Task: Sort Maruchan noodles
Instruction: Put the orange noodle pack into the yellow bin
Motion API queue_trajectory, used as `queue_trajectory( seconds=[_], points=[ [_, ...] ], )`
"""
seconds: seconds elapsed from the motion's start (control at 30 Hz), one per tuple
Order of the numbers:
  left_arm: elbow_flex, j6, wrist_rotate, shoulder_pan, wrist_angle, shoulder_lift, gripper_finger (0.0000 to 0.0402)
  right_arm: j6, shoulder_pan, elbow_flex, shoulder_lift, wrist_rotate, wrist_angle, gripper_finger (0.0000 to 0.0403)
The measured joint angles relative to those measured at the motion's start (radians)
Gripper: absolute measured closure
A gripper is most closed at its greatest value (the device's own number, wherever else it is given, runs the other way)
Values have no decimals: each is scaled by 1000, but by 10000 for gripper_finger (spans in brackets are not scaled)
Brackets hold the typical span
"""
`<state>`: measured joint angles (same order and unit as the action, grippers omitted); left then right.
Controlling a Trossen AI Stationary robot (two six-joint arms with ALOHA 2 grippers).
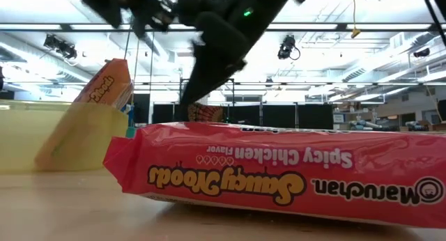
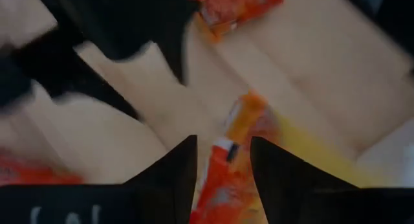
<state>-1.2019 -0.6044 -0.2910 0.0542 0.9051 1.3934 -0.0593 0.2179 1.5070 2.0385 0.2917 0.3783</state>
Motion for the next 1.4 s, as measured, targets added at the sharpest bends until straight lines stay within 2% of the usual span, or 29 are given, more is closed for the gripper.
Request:
queue_trajectory(
  seconds=[0.17, 0.27, 0.37, 0.6, 0.73, 0.97, 1.07, 1.17, 1.3, 1.4],
  points=[
    [-102, 383, 2, 88, 114, -49, 259, 7, -20, -15, -44, 170, 159, 142],
    [-82, 569, 37, 169, 112, -107, 259, 46, -65, -23, -28, 188, 150, 142],
    [-26, 709, 142, 270, 101, -174, 260, 99, -119, -24, 4, 194, 139, 142],
    [82, 962, 389, 474, 79, -300, 260, 420, -216, -24, 56, 190, 69, 155],
    [125, 1015, 516, 545, 63, -333, 260, 485, -256, -23, 56, 180, 60, 165],
    [149, 1012, 676, 566, 41, -339, 260, 495, -330, -22, 101, 72, 35, 207],
    [148, 999, 759, 565, 35, -339, 260, 448, -343, -20, 99, 16, 28, 244],
    [148, 974, 843, 565, 35, -339, 260, 393, -345, -21, 88, 17, 20, 296],
    [149, 889, 1028, 566, 33, -338, 260, 334, -346, -24, 62, 9, 24, 381],
    [149, 805, 1133, 563, 22, -338, 260, 278, -344, -25, 7, 5, 71, 391]
  ],
)
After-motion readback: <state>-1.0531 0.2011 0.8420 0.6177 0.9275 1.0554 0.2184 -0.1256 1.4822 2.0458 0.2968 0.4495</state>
